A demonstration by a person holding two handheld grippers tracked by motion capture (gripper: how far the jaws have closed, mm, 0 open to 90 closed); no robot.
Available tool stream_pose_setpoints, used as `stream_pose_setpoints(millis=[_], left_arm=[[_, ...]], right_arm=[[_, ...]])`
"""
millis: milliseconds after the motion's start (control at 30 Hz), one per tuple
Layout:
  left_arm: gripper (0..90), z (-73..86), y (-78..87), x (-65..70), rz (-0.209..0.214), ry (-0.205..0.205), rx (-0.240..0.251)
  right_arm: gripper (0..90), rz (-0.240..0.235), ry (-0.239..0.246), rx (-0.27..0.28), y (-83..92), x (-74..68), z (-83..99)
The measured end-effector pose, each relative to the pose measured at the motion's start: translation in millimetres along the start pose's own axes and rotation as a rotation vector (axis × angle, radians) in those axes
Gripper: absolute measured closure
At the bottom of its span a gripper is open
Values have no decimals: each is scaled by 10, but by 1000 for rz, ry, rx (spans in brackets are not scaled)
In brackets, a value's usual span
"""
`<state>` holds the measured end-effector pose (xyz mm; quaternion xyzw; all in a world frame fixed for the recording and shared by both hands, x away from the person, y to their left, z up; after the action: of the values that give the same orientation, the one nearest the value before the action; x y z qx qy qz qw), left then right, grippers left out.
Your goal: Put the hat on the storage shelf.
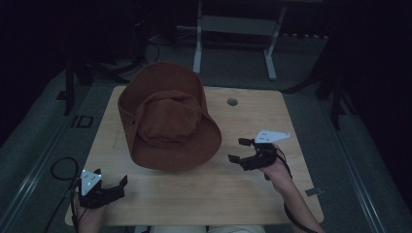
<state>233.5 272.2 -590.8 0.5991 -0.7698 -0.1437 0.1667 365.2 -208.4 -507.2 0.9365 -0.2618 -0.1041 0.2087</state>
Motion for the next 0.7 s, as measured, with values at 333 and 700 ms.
stream_pose_setpoints(millis=[333,700], left_arm=[[22,0,-10,4,-7,2,-4],[22,5,-10,6,-8,-3,-11]], right_arm=[[143,20,-12,-49,26,44,467],[143,42,16,-84,117,-4,771]])
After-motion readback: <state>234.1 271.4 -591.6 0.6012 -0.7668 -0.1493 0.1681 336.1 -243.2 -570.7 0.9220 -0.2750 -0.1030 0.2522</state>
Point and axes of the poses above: each handheld gripper's, and its own axes: y roughly backward along the jaws, z roughly out of its underside, x roughly to its right, the point moved 2 cm from there along -y, roughly forward along the jaws, and after that the axes turned 4 degrees about z, right-handed, at the moved point
